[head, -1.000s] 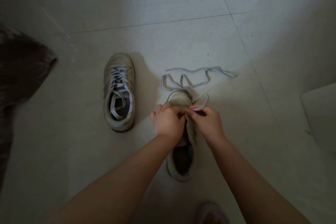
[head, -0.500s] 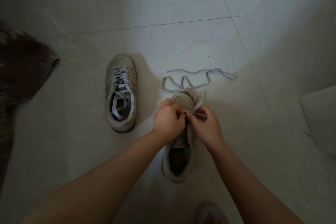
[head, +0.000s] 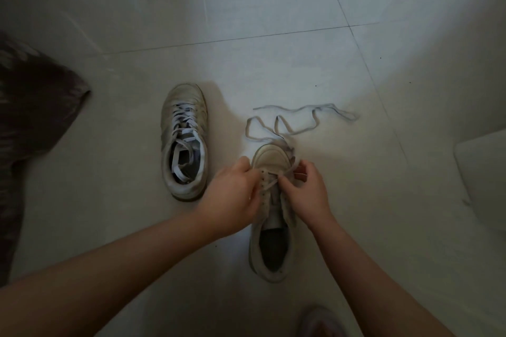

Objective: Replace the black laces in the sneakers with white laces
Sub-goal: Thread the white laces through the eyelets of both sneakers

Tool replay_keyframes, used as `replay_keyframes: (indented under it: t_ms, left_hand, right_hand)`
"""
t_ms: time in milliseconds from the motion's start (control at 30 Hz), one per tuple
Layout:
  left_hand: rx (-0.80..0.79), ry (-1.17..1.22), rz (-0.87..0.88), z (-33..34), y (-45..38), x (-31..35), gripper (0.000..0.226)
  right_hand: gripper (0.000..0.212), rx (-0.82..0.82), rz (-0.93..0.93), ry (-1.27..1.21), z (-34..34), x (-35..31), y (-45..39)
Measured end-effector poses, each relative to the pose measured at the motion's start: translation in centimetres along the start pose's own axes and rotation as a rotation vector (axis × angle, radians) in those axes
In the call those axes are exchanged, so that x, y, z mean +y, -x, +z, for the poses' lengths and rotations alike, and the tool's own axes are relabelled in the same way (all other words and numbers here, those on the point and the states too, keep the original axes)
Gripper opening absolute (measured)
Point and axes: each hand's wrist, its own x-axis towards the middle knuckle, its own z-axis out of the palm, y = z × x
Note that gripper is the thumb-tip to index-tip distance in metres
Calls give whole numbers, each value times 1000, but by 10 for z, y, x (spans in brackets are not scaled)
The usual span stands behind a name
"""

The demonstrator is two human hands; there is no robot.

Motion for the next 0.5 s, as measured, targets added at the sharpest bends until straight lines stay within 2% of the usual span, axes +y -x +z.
replay_keyframes:
  t_ms: [100, 167, 200, 267, 333, 433, 500]
  left_hand:
    - [-90, 159, -190, -4, 2, -9, 10]
    - [-132, 220, -292, -1, 0, -8, 9]
    - [-134, 235, -317, 2, -2, -5, 10]
    - [-82, 300, -358, 8, -4, 0, 12]
    - [33, 394, -365, 12, -6, 3, 12]
    - [122, 471, -299, 16, -8, 1, 11]
    - [14, 439, -221, 22, -6, -4, 41]
  right_hand:
    - [61, 10, 55, -7, 0, -6, 2]
    - [70, 73, -41, 40, -1, -11, 7]
    - [67, 99, -190, 101, -3, -13, 10]
    - [44, 55, -525, 235, -9, -16, 11]
    - [27, -10, -714, 409, -12, -15, 10]
    - [25, -14, -751, 511, -11, -12, 12]
    - [22, -40, -616, 354, -10, -12, 14]
